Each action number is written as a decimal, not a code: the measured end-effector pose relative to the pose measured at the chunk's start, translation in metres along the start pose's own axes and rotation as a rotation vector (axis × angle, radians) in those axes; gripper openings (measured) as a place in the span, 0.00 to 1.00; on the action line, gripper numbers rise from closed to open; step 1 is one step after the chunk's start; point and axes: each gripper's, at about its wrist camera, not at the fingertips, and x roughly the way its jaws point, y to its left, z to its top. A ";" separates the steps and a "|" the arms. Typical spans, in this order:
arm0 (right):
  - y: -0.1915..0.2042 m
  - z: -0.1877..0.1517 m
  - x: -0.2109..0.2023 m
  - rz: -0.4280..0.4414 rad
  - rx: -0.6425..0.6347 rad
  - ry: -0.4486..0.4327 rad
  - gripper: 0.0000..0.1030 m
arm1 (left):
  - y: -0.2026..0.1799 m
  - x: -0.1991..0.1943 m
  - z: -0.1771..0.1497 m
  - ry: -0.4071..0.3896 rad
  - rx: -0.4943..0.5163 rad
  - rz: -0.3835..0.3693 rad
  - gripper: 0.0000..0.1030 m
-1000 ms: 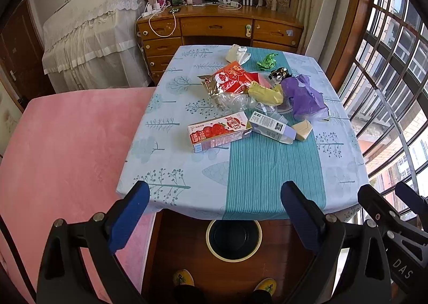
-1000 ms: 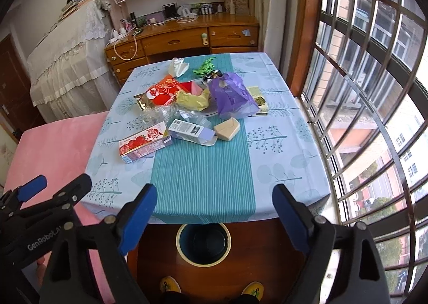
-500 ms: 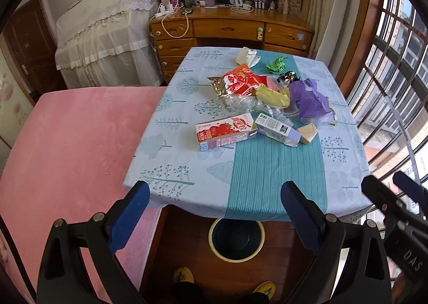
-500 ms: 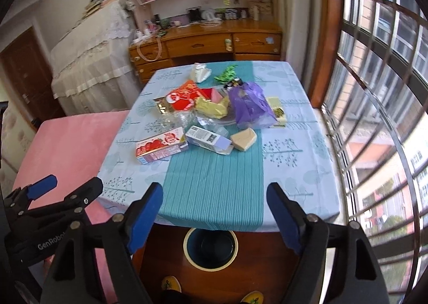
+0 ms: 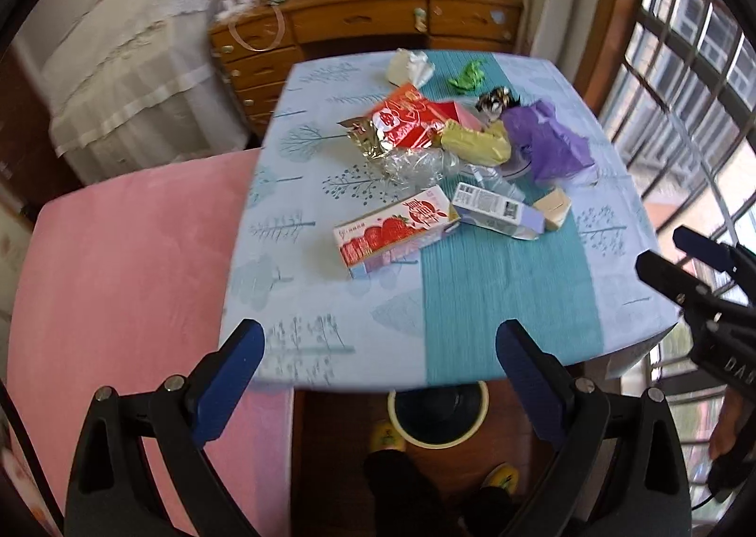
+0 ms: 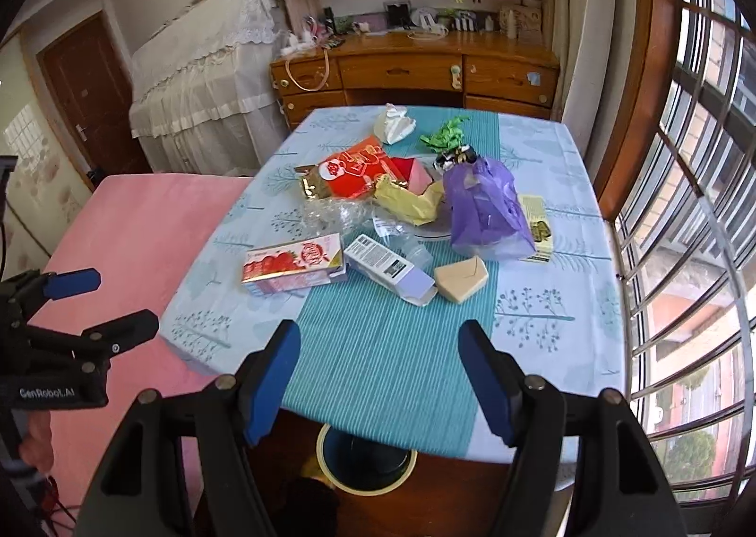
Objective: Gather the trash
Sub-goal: 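Grasp the strawberry milk carton with left gripper while right gripper grasps the white box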
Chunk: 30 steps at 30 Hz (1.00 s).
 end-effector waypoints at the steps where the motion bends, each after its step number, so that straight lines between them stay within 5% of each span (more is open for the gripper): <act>1: 0.000 0.003 0.008 -0.008 0.009 0.009 0.68 | 0.005 0.015 0.010 0.013 0.032 -0.011 0.95; 14: 0.004 0.036 0.127 -0.099 0.090 0.121 0.68 | 0.000 0.195 0.089 0.249 0.385 -0.138 0.95; 22: 0.000 0.050 0.170 -0.111 0.035 0.188 0.68 | -0.021 0.242 0.092 0.347 0.532 -0.198 0.95; 26: 0.003 0.055 0.192 -0.105 -0.038 0.236 0.68 | -0.028 0.261 0.090 0.397 0.545 -0.210 0.79; 30: 0.010 0.055 0.214 -0.100 -0.130 0.307 0.68 | -0.026 0.257 0.095 0.367 0.530 -0.224 0.62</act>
